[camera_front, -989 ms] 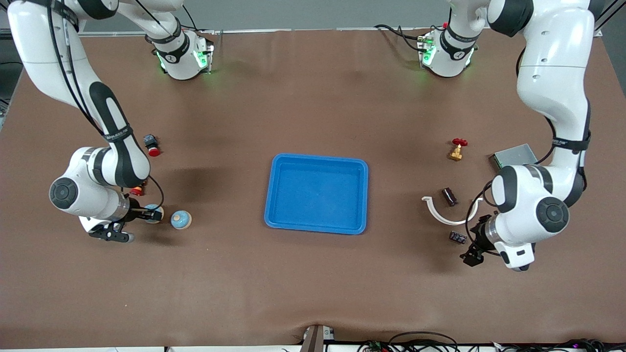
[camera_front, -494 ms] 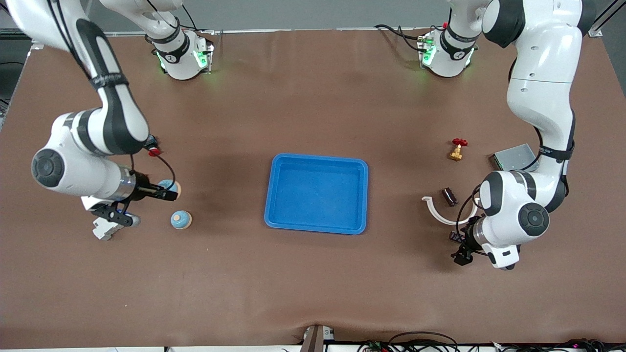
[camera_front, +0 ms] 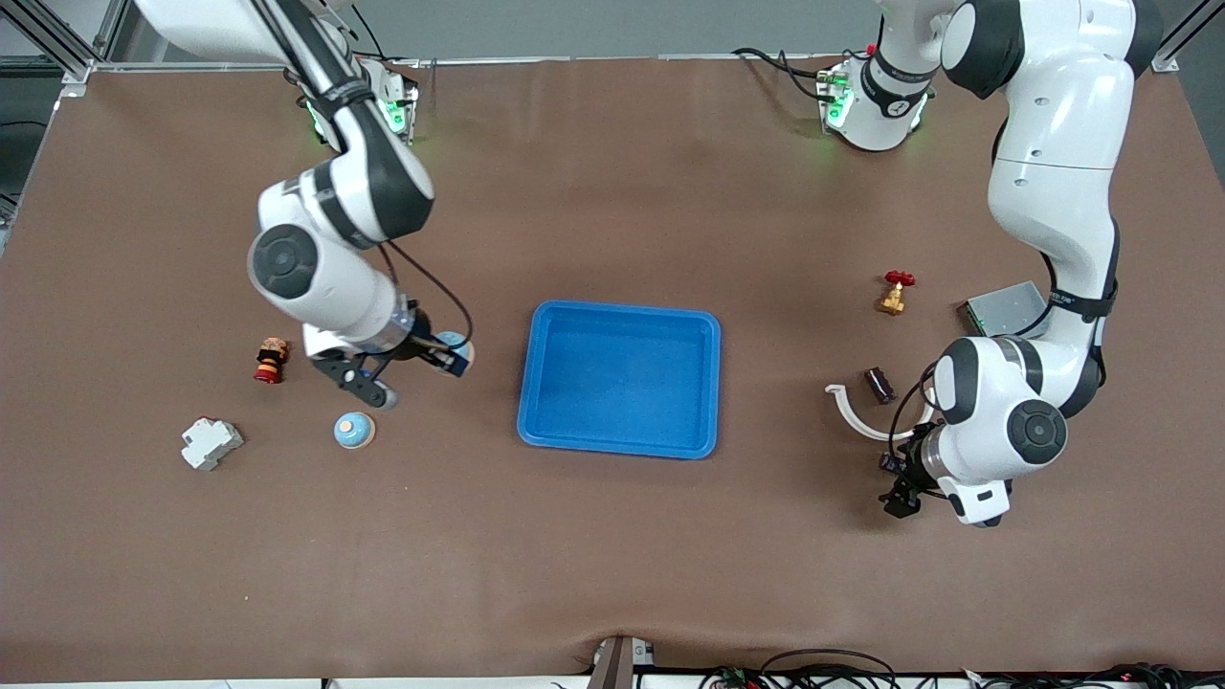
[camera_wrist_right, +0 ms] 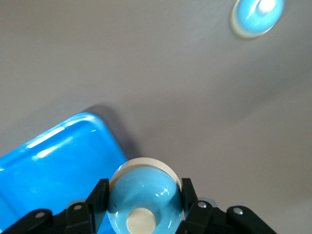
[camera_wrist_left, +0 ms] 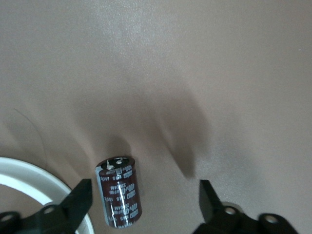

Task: Place electrolytic capacitor and blue bell in tray
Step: 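Carry the bell toward the tray while the left gripper grasps a capacitor, then release the bell in the tray while the left gripper carries the capacitor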

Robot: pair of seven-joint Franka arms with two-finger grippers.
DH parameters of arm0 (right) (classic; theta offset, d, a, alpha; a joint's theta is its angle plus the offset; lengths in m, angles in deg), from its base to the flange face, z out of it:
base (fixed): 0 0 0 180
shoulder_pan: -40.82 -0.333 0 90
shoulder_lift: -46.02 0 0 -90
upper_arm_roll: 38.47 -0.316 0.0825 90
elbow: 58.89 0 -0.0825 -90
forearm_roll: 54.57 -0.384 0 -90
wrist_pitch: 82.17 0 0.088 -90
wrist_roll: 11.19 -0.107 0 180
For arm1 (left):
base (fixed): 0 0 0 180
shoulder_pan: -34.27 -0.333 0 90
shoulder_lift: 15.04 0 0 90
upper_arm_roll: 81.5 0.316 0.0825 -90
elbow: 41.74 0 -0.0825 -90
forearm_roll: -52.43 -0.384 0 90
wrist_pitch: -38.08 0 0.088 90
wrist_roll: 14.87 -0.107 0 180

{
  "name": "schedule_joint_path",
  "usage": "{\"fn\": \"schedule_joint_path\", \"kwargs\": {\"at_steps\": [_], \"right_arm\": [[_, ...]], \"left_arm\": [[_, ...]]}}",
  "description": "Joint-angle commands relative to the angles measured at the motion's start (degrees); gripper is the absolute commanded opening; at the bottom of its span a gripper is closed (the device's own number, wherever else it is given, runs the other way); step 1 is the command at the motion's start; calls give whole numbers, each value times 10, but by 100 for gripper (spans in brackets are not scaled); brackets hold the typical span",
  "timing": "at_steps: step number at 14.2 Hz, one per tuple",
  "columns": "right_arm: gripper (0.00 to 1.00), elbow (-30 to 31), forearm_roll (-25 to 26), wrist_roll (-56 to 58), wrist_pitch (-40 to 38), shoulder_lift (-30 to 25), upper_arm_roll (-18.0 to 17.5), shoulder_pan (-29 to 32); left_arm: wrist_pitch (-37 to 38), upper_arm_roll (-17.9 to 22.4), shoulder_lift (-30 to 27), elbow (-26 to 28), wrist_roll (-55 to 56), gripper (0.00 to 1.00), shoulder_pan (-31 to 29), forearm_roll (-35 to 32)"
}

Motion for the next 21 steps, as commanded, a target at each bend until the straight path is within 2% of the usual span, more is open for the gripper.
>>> {"fn": "schedule_joint_path", "kwargs": {"at_steps": [1,4,6,8,12,14,17,21], "right_arm": [[0,0,-5,-71,52,23,6,-37],[0,1,1,-120,103,57,7,-68],[0,1,3,-143,127,80,11,-89],[0,0,16,-169,132,96,11,-102],[0,-12,80,-246,132,127,11,-123],[0,-20,99,-273,132,145,11,-134],[0,-23,100,-299,142,157,11,-150],[0,-25,100,-326,164,167,11,-167]], "left_arm": [[-5,5,4,-8,5,63,5,11],[-5,5,3,-8,4,24,5,11],[-6,5,0,-9,4,9,5,11],[-7,5,-5,-10,2,0,5,10],[6,6,-25,-21,-1,0,4,4],[44,6,-51,-21,-2,0,5,2],[106,5,-87,-22,-1,0,17,2],[115,3,-95,-22,51,0,77,7]]}}
